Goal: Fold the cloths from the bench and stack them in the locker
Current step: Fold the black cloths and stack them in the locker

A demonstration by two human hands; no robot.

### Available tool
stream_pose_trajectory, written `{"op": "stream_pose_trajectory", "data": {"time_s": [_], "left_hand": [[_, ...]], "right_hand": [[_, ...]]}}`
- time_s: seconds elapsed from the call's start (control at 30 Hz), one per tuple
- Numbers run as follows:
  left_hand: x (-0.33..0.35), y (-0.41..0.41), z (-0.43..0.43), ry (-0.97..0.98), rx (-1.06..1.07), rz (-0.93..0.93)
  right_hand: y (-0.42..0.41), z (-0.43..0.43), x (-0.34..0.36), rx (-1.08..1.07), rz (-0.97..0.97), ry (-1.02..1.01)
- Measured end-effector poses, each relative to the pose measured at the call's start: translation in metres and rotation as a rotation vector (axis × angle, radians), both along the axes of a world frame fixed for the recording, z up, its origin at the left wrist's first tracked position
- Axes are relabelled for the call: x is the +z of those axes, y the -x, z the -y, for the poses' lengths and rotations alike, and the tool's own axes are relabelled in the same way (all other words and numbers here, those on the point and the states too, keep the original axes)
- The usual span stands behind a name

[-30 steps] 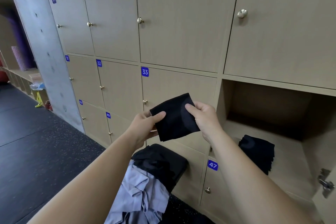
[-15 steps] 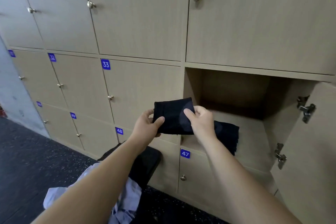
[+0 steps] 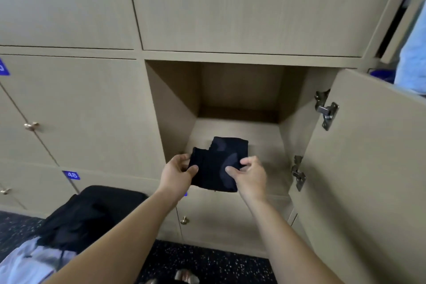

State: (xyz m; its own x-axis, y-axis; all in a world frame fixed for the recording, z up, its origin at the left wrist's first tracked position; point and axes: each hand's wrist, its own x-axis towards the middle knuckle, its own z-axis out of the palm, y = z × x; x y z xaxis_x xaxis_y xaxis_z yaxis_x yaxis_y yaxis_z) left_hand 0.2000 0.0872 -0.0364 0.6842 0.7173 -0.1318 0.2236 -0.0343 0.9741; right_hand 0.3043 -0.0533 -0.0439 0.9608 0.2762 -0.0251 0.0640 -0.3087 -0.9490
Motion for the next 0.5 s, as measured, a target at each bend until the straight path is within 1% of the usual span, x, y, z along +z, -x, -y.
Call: {"op": "stream_pose_trajectory", "data": {"time_s": [0.13, 0.3, 0.43, 0.5], "left_hand": [[-0.013, -0.037, 0.000, 0.009, 0.011, -0.018], [-0.006, -0.080, -0.017, -0.108, -0.048, -0.048], [0.006, -0.112, -0.031, -0.170, -0.109, -0.055], [0.009, -0.124, -0.037, -0.191, -0.126, -0.051]], "right_hand": [[-0.033, 0.005, -0.017, -0.026, 0.041, 0.026], [-0.079, -0.005, -0.013, 0.056, 0.068, 0.055], [-0.113, -0.017, -0.003, 0.081, 0.149, 0.087], [-0.129, -0.022, 0.000, 0.082, 0.153, 0.079]]}}
